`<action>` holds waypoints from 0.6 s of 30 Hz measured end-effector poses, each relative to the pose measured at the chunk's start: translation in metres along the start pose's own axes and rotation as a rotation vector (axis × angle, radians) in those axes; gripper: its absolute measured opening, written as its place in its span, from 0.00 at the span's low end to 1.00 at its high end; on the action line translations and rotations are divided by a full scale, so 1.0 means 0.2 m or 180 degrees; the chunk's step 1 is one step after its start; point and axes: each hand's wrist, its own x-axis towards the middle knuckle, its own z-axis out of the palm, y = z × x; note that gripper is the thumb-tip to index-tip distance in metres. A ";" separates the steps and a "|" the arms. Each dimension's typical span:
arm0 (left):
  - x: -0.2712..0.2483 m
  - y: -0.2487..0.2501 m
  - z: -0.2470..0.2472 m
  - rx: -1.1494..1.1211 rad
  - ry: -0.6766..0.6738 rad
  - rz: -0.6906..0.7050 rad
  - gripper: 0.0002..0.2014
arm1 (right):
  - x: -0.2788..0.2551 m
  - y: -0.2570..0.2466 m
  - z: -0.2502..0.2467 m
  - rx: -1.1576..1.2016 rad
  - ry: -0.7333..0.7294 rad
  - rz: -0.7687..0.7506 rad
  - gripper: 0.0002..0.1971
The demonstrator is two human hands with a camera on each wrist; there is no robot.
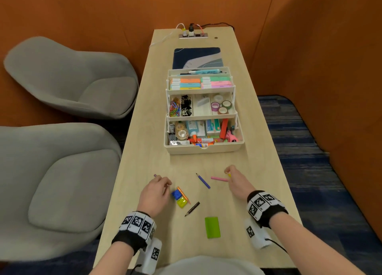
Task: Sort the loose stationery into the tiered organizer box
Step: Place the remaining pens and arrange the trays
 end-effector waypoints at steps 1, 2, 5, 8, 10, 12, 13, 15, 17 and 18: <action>-0.01 -0.01 0.00 0.0034 0.0022 -0.0030 0.08 | 0.02 -0.02 0.02 -0.0038 -0.0009 0.0097 0.14; -0.01 -0.02 -0.01 0.0096 0.0050 -0.0063 0.08 | 0.04 -0.04 0.04 -0.0147 0.0022 0.0196 0.09; -0.01 0.00 -0.02 0.0206 0.0122 -0.0178 0.08 | 0.06 -0.07 0.07 -0.0491 0.0147 0.0440 0.12; 0.02 0.09 -0.01 0.0238 0.0014 -0.0101 0.08 | 0.06 -0.08 0.07 -0.0412 0.0184 0.0352 0.08; 0.06 0.19 0.02 0.0377 -0.0112 0.0029 0.09 | 0.04 -0.07 0.06 -0.0255 0.0292 0.0426 0.09; 0.11 0.29 0.06 0.0548 -0.0249 0.0126 0.11 | 0.01 -0.04 0.04 -0.0134 0.0385 0.0703 0.08; 0.14 0.35 0.08 0.0593 -0.0332 0.0114 0.12 | -0.01 -0.02 0.03 -0.0121 0.0386 0.0865 0.08; 0.21 0.43 0.13 0.0599 -0.0545 -0.0072 0.16 | -0.02 0.00 0.02 -0.0057 0.0339 0.1154 0.15; 0.28 0.48 0.16 0.0589 -0.0792 -0.0334 0.21 | 0.00 0.01 0.02 0.0122 0.0238 0.1338 0.20; 0.30 0.50 0.17 0.0604 -0.0908 -0.0416 0.23 | 0.01 0.02 0.03 0.0237 0.0181 0.1391 0.21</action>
